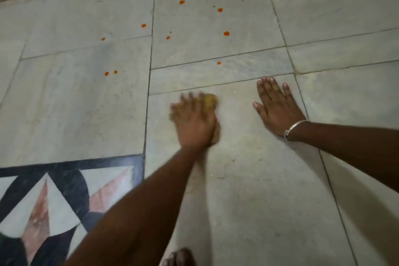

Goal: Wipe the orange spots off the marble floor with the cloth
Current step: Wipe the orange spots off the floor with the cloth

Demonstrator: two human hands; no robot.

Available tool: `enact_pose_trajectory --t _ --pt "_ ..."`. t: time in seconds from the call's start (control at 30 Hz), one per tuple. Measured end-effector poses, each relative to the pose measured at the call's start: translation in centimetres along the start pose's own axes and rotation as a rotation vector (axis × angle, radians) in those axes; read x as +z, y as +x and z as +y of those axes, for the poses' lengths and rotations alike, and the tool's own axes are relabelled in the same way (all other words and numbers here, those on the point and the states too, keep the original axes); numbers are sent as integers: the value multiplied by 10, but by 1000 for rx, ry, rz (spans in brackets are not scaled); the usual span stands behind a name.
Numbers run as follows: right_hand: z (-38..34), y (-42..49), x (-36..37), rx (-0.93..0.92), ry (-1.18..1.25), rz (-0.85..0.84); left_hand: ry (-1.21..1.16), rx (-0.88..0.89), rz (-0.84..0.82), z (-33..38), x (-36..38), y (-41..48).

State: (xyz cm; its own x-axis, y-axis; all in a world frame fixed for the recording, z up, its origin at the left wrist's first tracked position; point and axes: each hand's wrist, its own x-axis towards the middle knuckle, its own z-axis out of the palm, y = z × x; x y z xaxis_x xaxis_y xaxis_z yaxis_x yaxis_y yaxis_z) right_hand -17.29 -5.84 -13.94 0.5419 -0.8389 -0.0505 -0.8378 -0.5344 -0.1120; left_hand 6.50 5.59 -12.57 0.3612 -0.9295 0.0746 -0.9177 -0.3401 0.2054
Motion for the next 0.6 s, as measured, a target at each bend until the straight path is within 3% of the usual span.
enact_pose_trajectory --t 0.1,0.17,0.23,0.3,0.37,0.43,0.5,0.57,0.6 --pt "0 1 0 4 5 -26 -69 -246 -23 -39 -15 2" --pt "2 0 -2 6 3 -29 -300 -349 -1 -38 -34 -15" --pt "1 0 -3 8 -7 -33 -741 -520 95 -27 -63 -19" --pt "-1 1 -2 8 -11 -31 -1357 -705 156 -25 -85 -10" --pt "-1 1 -2 9 -3 -35 -1713 -786 193 -35 -93 -15" --pt "0 1 -2 6 2 -37 -1720 -892 197 -53 -93 -32" --pt "1 1 -1 8 5 -41 -1552 -1041 248 -74 -88 -43" --pt "1 2 -3 10 10 -57 -1289 -987 323 -85 -89 -39" --pt "1 2 -3 7 9 -64 -1096 -846 330 -83 -91 -34"
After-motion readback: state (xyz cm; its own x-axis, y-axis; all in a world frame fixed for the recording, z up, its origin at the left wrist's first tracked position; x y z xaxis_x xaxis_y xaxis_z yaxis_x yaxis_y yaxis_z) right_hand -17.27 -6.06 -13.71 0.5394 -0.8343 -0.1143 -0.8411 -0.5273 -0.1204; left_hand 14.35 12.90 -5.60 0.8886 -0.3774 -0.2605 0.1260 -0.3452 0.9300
